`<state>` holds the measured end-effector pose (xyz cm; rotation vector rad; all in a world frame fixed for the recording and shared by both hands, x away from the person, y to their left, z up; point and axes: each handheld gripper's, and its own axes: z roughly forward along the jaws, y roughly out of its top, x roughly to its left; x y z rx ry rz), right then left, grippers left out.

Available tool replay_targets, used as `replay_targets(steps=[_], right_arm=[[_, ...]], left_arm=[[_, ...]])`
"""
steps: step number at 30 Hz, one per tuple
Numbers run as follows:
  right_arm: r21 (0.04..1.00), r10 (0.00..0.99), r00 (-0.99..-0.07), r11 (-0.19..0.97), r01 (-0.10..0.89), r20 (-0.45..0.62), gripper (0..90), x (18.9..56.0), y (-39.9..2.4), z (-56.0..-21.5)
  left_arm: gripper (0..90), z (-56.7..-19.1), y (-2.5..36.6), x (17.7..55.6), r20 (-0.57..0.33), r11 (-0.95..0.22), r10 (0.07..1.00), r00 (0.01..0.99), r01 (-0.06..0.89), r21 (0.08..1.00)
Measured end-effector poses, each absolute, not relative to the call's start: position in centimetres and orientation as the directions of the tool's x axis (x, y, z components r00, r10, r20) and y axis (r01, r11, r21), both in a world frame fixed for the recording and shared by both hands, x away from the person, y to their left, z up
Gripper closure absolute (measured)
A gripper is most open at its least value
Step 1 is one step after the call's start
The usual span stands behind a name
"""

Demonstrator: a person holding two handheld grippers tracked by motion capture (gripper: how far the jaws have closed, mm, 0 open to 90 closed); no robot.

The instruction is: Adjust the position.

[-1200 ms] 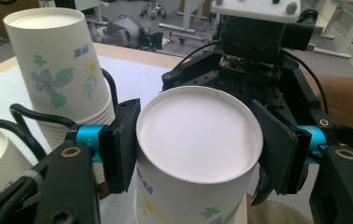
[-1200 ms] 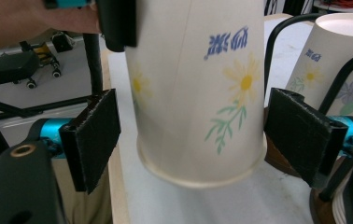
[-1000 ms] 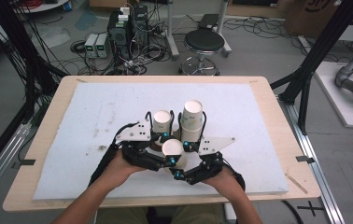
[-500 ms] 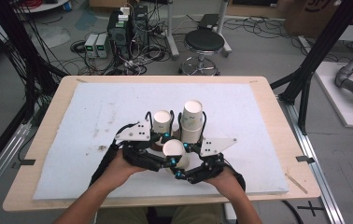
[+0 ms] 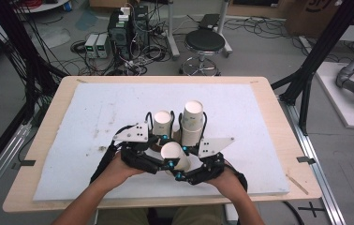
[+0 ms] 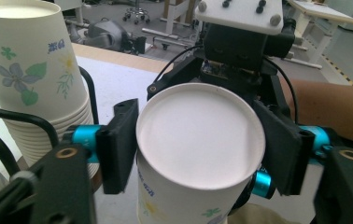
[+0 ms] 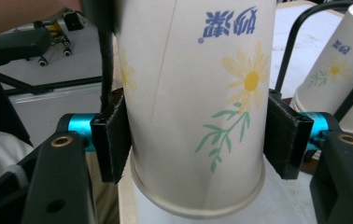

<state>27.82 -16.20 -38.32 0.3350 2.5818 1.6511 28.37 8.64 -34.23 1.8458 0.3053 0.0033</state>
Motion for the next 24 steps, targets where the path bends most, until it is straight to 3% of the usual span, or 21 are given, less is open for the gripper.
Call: replay_targets(steps=[2,5,24], right_arm=[[0.901,0.206,-0.976,0.409,0.146,0.065,34.3,27.8,-16.2,-38.0],[0.897,0.198,-0.978,0.419,0.141,0.062,34.4,27.7,-16.2,-37.7],[0.768,0.151,-0.989,0.633,0.099,0.004,34.0,28.5,-16.1,-34.9]], left_arm=[[18.9,-34.3,8.7,28.5,-0.166,-0.264,0.207,0.964,0.219,0.939],[16.3,-34.3,8.9,28.5,-0.163,-0.259,0.203,0.966,0.213,0.942],[16.7,-34.3,10.6,28.6,-0.146,-0.346,0.171,0.974,0.199,0.917]])
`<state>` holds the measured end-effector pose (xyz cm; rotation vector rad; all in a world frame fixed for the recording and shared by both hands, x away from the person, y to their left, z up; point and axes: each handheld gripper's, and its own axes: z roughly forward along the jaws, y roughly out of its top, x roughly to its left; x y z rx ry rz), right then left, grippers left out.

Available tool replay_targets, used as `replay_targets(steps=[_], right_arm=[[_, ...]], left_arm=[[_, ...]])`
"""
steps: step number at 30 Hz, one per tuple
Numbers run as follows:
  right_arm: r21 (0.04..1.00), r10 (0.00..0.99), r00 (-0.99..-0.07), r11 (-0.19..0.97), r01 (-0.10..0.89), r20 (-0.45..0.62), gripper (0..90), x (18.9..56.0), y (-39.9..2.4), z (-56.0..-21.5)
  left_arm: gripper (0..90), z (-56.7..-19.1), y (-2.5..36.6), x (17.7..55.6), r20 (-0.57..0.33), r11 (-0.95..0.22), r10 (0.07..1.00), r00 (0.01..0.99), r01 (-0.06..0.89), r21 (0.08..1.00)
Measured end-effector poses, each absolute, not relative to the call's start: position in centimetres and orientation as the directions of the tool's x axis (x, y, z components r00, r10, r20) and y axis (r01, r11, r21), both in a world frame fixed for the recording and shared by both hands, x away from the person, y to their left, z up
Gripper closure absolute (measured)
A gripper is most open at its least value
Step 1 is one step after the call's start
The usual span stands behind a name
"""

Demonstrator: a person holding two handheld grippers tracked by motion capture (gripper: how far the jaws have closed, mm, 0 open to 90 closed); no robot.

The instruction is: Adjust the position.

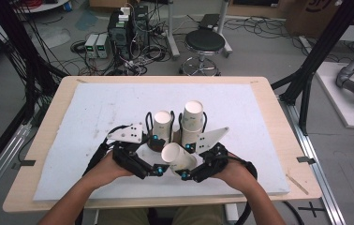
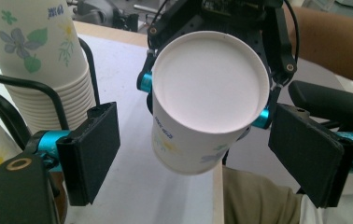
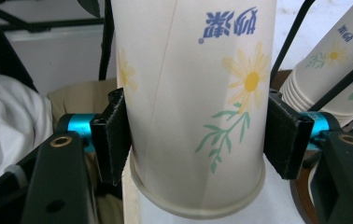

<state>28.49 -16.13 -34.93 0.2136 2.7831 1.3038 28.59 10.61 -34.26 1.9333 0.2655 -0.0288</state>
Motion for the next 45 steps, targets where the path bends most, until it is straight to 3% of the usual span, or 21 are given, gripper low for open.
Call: replay_targets(steps=[25,30,45], right_arm=[[0.546,0.037,-0.999,0.837,0.034,0.006,33.4,29.0,-12.8,-33.4],[0.502,0.024,-1.000,0.864,0.023,0.005,33.2,29.0,-12.1,-33.4],[0.456,0.008,-1.000,0.890,0.014,0.016,32.9,28.9,-11.7,-33.5]], left_arm=[[17.9,-34.6,9.5,28.3,-0.111,-0.478,0.115,0.987,0.153,0.865],[25.1,-34.7,9.4,28.4,-0.119,-0.493,0.100,0.988,0.153,0.857],[34.3,-35.1,8.9,28.5,-0.121,-0.524,0.077,0.990,0.144,0.840]])
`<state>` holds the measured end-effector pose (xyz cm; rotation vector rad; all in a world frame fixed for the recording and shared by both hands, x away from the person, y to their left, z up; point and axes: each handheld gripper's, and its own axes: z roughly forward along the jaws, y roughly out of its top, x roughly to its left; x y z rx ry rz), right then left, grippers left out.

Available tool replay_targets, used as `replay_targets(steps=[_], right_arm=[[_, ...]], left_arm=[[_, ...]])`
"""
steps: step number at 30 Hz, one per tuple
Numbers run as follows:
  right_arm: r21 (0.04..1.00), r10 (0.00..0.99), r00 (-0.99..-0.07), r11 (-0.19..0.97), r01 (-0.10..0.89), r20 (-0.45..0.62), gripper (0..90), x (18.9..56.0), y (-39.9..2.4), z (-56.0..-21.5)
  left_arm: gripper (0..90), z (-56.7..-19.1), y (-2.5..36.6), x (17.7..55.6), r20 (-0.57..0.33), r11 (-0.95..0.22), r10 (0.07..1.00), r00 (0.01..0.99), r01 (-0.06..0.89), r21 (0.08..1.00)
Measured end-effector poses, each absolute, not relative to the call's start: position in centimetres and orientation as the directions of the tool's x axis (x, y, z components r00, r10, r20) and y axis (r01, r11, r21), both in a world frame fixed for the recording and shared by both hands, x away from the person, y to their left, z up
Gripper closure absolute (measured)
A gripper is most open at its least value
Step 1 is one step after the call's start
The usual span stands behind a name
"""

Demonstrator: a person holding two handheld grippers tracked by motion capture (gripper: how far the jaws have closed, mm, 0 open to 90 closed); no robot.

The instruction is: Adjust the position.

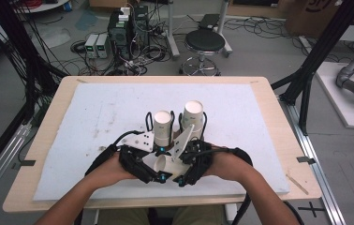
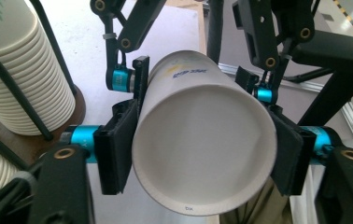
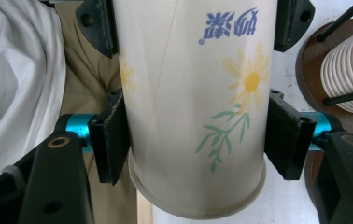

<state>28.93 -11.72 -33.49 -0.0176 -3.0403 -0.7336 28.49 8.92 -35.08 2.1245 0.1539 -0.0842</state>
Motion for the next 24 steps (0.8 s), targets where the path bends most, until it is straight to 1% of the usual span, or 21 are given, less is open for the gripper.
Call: replay_targets(steps=[4,6,8,10,11,15,16,17,20,21,22,23,24], right_arm=[[0.454,0.007,-1.000,0.891,0.015,0.018,32.9,28.9,-11.7,-33.5],[0.461,0.013,-1.000,0.887,0.017,0.011,29.2,28.9,-11.8,-33.7],[0.486,0.039,-0.999,0.874,0.032,-0.004,21.3,28.9,-12.0,-33.8],[0.495,0.048,-0.999,0.868,0.038,-0.006,20.7,29.0,-12.2,-33.8],[0.525,0.046,-0.999,0.850,0.034,-0.009,20.4,29.1,-12.6,-33.8],[0.614,0.089,-0.996,0.786,0.073,0.005,19.6,29.2,-13.7,-33.2],[0.614,0.089,-0.996,0.786,0.073,0.005,19.6,29.2,-13.7,-33.2],[0.651,0.106,-0.994,0.754,0.087,0.010,19.6,29.2,-14.3,-33.0],[0.679,0.110,-0.994,0.728,0.088,0.011,19.6,29.1,-14.7,-32.9],[0.705,0.121,-0.993,0.704,0.091,0.008,19.6,29.0,-15.2,-32.7],[0.705,0.121,-0.993,0.704,0.091,0.008,19.6,29.0,-15.2,-32.7],[0.733,0.130,-0.992,0.674,0.090,0.003,19.6,28.8,-15.6,-32.7],[0.733,0.130,-0.992,0.674,0.090,0.003,19.6,28.8,-15.6,-32.7]], left_arm=[[35.1,-35.1,8.9,28.5,-0.116,-0.528,0.071,0.991,0.136,0.838],[35.4,-35.1,8.9,28.5,-0.103,-0.529,0.075,0.992,0.127,0.839],[36.6,-35.1,9.0,28.6,-0.096,-0.534,0.077,0.992,0.122,0.837],[37.0,-35.1,9.1,28.6,-0.089,-0.535,0.080,0.993,0.118,0.837],[37.1,-35.1,9.4,28.7,-0.092,-0.525,0.084,0.992,0.122,0.843],[37.2,-35.1,9.7,28.9,-0.091,-0.512,0.094,0.991,0.127,0.849],[37.2,-35.1,9.8,29.0,-0.091,-0.506,0.098,0.991,0.129,0.853],[37.2,-35.2,10.0,29.1,-0.092,-0.498,0.106,0.990,0.133,0.857],[37.2,-35.3,10.3,29.2,-0.094,-0.489,0.119,0.988,0.141,0.861],[37.1,-35.4,10.4,29.2,-0.100,-0.480,0.123,0.987,0.147,0.865],[37.1,-35.4,10.5,29.3,-0.106,-0.474,0.131,0.986,0.156,0.866],[37.1,-35.7,10.8,29.4,-0.114,-0.459,0.143,0.983,0.168,0.872],[37.1,-35.7,10.8,29.4,-0.114,-0.459,0.143,0.983,0.168,0.872]])
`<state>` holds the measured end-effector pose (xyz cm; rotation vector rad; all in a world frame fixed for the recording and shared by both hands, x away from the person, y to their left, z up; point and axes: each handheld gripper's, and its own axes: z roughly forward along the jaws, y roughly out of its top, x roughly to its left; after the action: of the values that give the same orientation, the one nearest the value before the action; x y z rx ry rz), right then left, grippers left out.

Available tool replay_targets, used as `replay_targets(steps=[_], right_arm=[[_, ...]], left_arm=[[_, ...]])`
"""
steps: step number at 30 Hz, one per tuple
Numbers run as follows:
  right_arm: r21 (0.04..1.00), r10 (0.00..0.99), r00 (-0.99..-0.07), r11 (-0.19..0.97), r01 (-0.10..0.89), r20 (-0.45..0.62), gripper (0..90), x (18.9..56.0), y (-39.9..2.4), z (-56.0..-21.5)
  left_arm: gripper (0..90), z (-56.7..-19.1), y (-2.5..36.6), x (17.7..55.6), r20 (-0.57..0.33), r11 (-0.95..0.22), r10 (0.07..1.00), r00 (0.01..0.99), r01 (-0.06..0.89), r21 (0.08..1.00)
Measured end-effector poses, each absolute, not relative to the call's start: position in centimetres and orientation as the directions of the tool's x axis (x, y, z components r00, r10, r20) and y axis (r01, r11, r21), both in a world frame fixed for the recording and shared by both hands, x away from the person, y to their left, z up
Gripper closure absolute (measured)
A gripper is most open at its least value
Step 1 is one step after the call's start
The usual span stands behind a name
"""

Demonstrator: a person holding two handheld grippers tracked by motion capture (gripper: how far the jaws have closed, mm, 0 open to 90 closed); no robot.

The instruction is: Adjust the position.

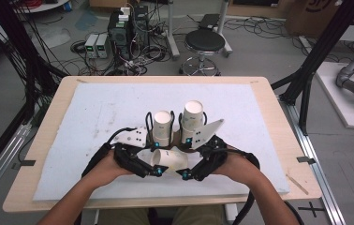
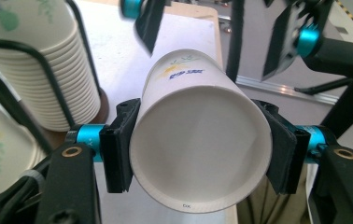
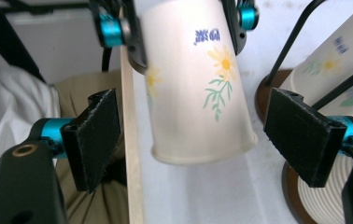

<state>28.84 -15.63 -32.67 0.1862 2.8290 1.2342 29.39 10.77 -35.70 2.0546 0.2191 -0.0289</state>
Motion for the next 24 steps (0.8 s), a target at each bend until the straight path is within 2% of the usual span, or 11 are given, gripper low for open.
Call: replay_targets(steps=[12,17,24], right_arm=[[0.845,0.249,-0.968,0.521,0.121,-0.015,19.6,28.5,-18.0,-33.2],[0.881,0.293,-0.956,0.450,0.143,0.006,19.6,28.1,-18.9,-34.3],[0.906,0.317,-0.948,0.388,0.166,0.037,19.6,27.9,-19.1,-36.3]], left_arm=[[37.1,-37.1,12.6,29.5,-0.135,-0.352,0.203,0.970,0.201,0.914],[37.1,-37.7,13.4,29.3,-0.137,-0.262,0.214,0.967,0.192,0.946],[37.1,-38.1,13.7,29.0,-0.135,-0.243,0.212,0.968,0.186,0.952]])
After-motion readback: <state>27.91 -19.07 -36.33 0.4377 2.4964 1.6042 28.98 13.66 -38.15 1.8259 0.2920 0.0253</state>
